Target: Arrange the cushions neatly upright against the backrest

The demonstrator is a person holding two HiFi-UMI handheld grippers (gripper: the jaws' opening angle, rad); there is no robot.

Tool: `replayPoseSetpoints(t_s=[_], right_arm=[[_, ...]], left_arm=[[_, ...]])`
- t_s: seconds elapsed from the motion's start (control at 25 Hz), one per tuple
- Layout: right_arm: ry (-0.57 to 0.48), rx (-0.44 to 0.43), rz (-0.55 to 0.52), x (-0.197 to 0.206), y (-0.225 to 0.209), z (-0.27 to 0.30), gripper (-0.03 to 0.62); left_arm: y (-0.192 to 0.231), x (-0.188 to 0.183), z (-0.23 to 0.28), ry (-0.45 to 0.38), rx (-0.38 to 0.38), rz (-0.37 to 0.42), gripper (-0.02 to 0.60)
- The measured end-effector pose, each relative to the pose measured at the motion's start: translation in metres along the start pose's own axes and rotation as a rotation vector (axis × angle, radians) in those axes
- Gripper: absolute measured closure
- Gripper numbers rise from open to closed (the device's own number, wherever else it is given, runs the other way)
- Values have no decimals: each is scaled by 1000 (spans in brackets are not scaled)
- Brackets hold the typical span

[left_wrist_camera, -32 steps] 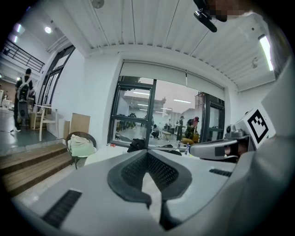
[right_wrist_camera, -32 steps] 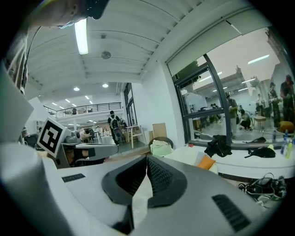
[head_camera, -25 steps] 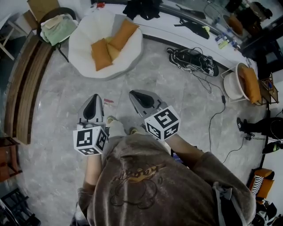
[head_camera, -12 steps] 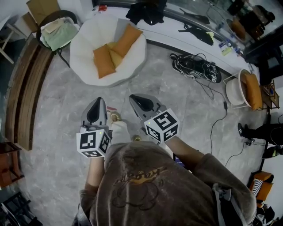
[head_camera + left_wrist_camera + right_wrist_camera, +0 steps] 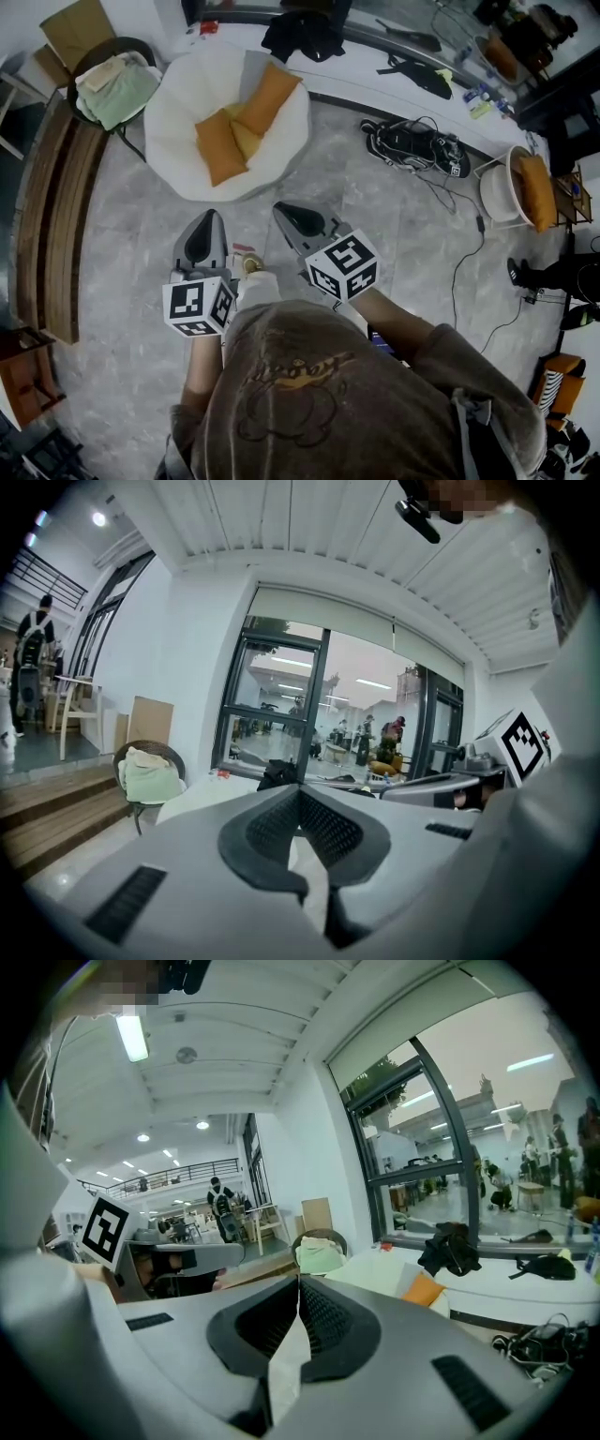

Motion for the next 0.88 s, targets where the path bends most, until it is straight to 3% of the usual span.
replayPoseSetpoints(t_s=[0.88], right_arm=[[-12,124,29,-47,-44,102,572]], left_arm=[[94,-31,93,44,124,-3,577]])
Point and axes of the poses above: the fingertips, and each gripper's own axes: z forward along the fingers, y to its left, x out of its underside, the point moved 7 cm from there along -z, backward along the fingers, and after that the axes turned 3 degrees about -x, right-handed, at the moved point
